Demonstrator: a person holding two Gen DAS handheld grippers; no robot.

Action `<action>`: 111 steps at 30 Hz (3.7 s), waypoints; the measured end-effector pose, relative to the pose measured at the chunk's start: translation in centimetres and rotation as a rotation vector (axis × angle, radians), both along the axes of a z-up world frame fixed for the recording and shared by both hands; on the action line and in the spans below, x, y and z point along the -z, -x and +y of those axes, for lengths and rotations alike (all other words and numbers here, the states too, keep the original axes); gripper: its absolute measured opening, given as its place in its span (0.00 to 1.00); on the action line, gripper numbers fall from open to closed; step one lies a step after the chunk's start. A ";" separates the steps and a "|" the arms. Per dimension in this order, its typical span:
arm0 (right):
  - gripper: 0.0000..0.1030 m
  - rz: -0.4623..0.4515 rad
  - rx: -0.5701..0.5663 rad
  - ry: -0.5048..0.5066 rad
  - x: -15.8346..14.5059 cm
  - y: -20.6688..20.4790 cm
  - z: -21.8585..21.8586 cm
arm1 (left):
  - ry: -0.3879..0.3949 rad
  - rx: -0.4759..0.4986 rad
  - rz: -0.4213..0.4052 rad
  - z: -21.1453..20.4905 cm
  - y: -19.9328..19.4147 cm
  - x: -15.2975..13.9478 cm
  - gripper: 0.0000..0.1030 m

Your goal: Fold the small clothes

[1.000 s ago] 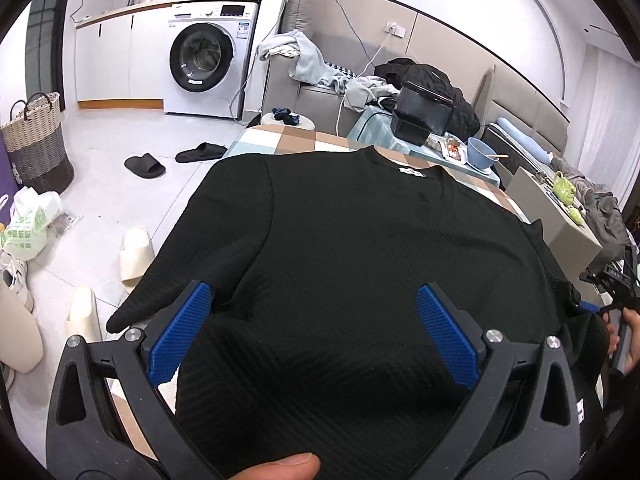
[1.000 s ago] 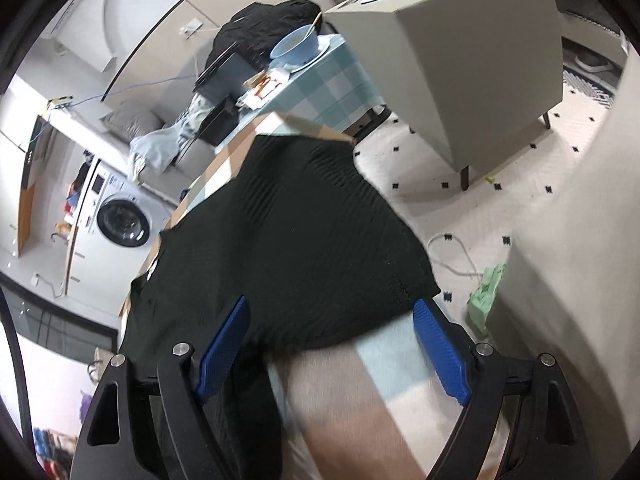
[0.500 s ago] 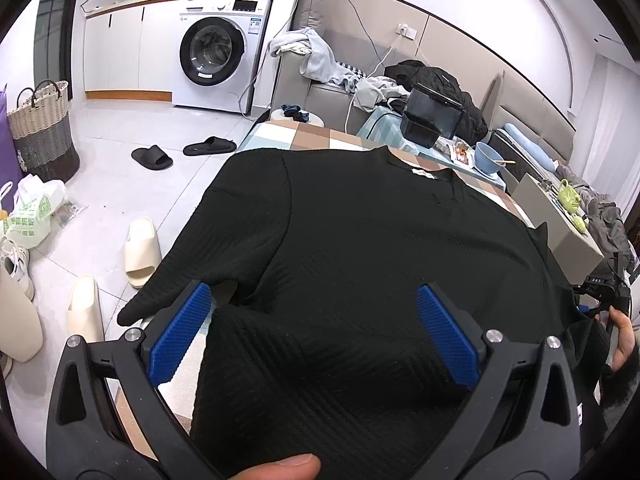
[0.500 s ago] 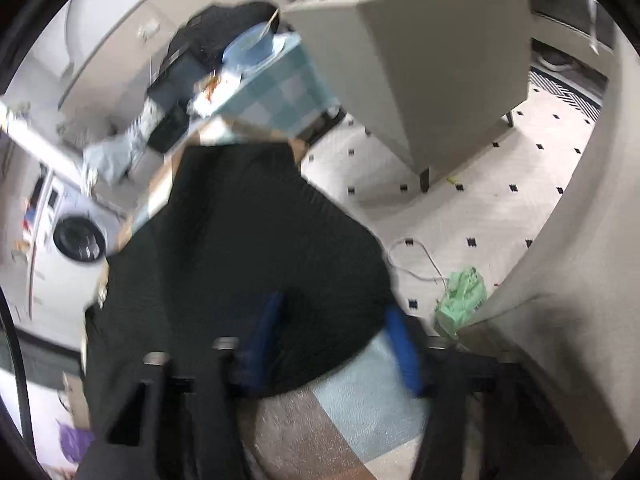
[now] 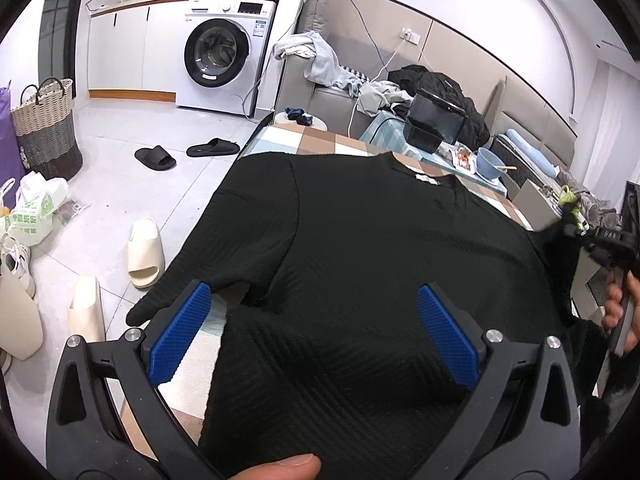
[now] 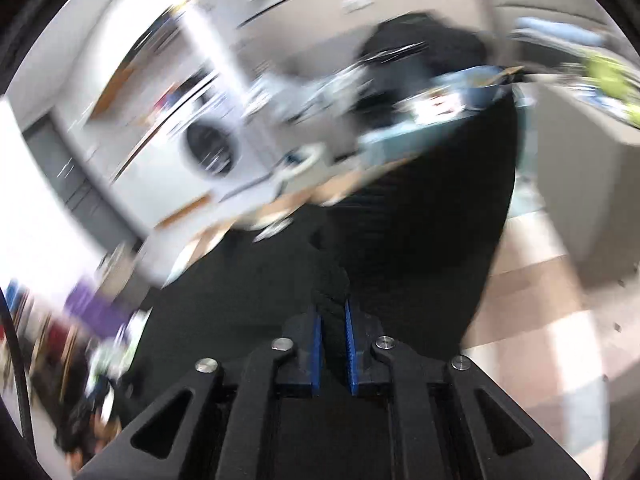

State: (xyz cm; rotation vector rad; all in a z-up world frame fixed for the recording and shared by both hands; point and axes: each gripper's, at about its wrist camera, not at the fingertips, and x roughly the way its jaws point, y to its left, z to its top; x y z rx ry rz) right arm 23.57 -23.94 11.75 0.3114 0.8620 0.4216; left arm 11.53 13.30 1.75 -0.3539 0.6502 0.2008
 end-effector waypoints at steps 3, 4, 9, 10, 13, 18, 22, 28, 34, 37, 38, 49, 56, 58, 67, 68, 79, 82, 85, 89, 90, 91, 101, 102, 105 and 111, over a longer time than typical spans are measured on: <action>0.46 0.054 -0.059 -0.013 1.2 0.5 1.7 | -0.006 -0.015 -0.005 0.2 0.3 -0.3 0.99; 0.47 0.063 -0.046 -0.020 1.4 0.7 1.4 | -0.007 -0.018 -0.006 0.3 0.3 -0.4 0.99; 0.56 0.119 0.048 -0.007 2.2 2.8 -2.4 | 0.069 -0.098 0.000 3.1 1.1 0.0 0.99; 0.56 0.119 0.058 -0.008 2.3 3.4 -3.4 | 0.101 -0.123 0.000 4.0 1.4 0.2 0.99; 0.58 0.090 0.089 -0.010 2.2 5.6 -5.5 | 0.233 -0.247 0.004 7.6 2.6 1.3 0.99; 0.64 0.052 0.155 -0.043 2.1 8.9 -7.8 | 0.482 -0.369 0.022 11.9 4.8 4.1 0.97; 0.66 0.033 0.170 -0.066 2.0 10.0 -8.6 | 0.598 -0.391 0.049 13.7 5.3 6.3 0.94; 0.67 0.020 0.203 -0.094 2.1 11.0 -9.7 | 0.759 -0.365 0.110 14.7 4.1 10.7 0.70; 0.68 0.041 0.244 -0.092 3.1 11.9 -10.5 | 0.714 -0.406 0.063 15.1 1.5 10.3 0.26; 0.68 0.036 0.250 -0.097 3.2 12.4 -10.5 | 0.599 -0.397 0.064 15.1 -0.2 8.4 0.03; 0.68 0.036 0.251 -0.100 3.1 12.5 -10.5 | 0.575 -0.391 0.059 15.0 -0.4 7.7 0.03; 0.68 0.014 0.220 -0.082 2.6 12.9 -9.4 | 0.097 0.002 -0.093 1.5 -9.8 -5.6 0.03; 0.68 0.020 0.234 -0.088 2.8 12.8 -9.9 | 0.181 0.350 -0.033 -7.3 -12.8 -5.4 0.61; 0.69 0.022 0.238 -0.083 2.9 12.8 -10.0 | 0.184 0.330 -0.051 -7.4 -11.6 -5.6 0.65; 0.70 0.058 0.213 -0.085 3.7 12.4 -9.1 | 0.218 0.134 -0.016 0.1 -7.3 -2.0 0.71; 0.69 0.057 0.209 -0.088 3.6 12.5 -9.0 | 0.218 0.113 -0.003 1.1 -7.5 -1.4 0.71; 0.72 0.046 0.245 -0.109 3.1 13.1 -10.4 | 0.310 -0.084 0.145 7.9 -15.3 5.0 0.08; 0.72 0.049 0.256 -0.115 3.3 13.1 -10.6 | 0.250 -0.031 0.072 6.1 -15.6 2.9 0.03; 0.72 0.054 0.256 -0.106 3.5 12.9 -10.7 | 0.233 0.063 0.016 3.2 -16.5 0.0 0.03; 0.72 0.061 0.263 -0.085 3.6 12.9 -10.6 | 0.175 0.176 -0.006 -2.2 -16.5 -4.4 0.31; 0.72 0.057 0.262 -0.081 3.5 13.0 -10.6 | 0.172 0.213 -0.015 -3.3 -16.3 -5.1 0.45; 0.72 0.053 0.262 -0.078 3.4 13.1 -10.7 | 0.161 0.249 -0.036 -4.5 -15.8 -5.7 0.67; 0.75 0.041 0.228 -0.014 3.2 14.7 -11.4 | -0.009 0.247 -0.061 -6.8 -6.6 -5.9 0.79; 0.75 0.051 0.219 -0.009 3.5 15.0 -11.4 | 0.002 0.223 -0.060 -6.1 -5.6 -5.6 0.79; 0.75 0.060 0.179 0.021 4.0 15.8 -11.1 | 0.036 0.132 -0.060 -3.6 -2.5 -4.7 0.79; 0.75 0.111 0.105 0.060 6.0 17.0 -10.5 | 0.076 0.031 -0.005 -0.3 2.0 -2.3 0.79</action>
